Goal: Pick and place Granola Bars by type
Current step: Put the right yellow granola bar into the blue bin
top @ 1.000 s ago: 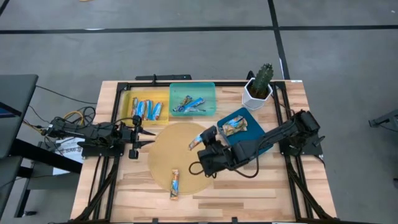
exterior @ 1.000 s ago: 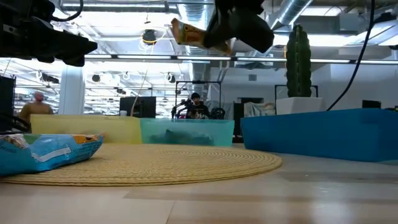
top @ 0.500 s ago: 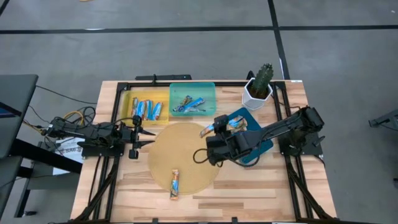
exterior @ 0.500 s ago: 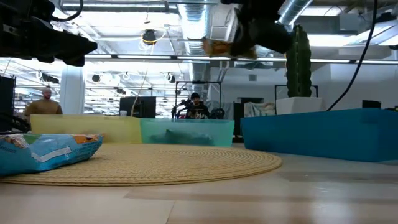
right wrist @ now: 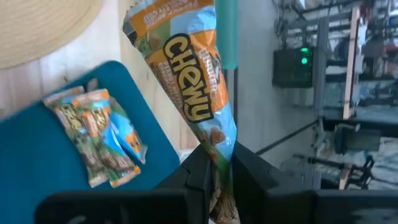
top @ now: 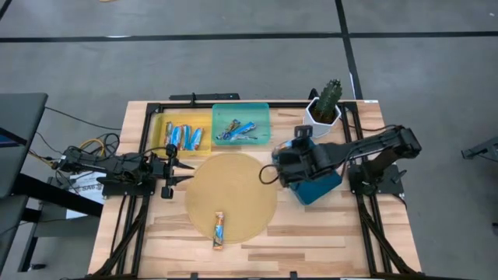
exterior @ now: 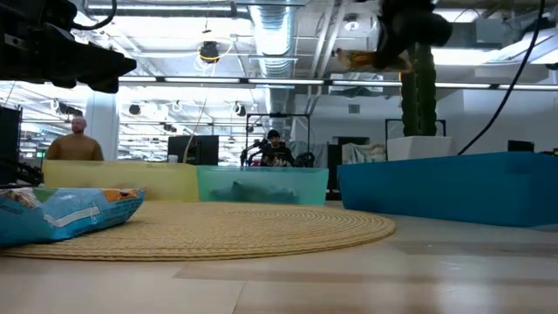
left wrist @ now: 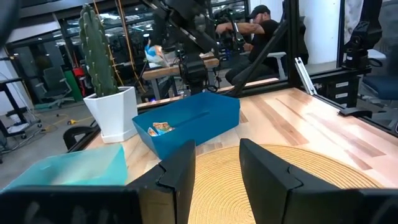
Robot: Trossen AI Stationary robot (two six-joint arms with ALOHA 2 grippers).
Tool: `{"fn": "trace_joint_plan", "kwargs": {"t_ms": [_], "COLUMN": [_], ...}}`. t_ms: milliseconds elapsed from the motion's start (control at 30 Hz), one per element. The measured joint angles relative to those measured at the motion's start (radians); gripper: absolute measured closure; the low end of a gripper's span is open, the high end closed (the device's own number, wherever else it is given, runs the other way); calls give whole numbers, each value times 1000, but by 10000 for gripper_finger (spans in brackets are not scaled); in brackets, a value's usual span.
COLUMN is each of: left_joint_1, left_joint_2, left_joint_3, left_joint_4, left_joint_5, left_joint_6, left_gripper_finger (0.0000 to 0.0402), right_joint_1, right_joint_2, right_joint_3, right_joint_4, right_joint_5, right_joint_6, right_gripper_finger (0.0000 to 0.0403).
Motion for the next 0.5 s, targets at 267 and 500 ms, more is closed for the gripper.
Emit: {"fn": "trace_joint_plan", "kwargs": {"t_ms": [267,500], "left_joint_1": [0,0], "left_joint_2": [0,0], "left_joint_3": [0,0], "left_joint_4": [0,0], "left_joint_5": [0,0], "left_joint_6": [1,0], "left_gripper_finger": [283,283], "right_joint_1": [-16,-51], "right_joint_2": [-52,-82], "right_joint_3": [-18,-190], "right_joint_4": [-52,45], "right_joint_5": [0,-30], "right_joint_6": [41,17], "right_gripper_finger": [363,364]}}
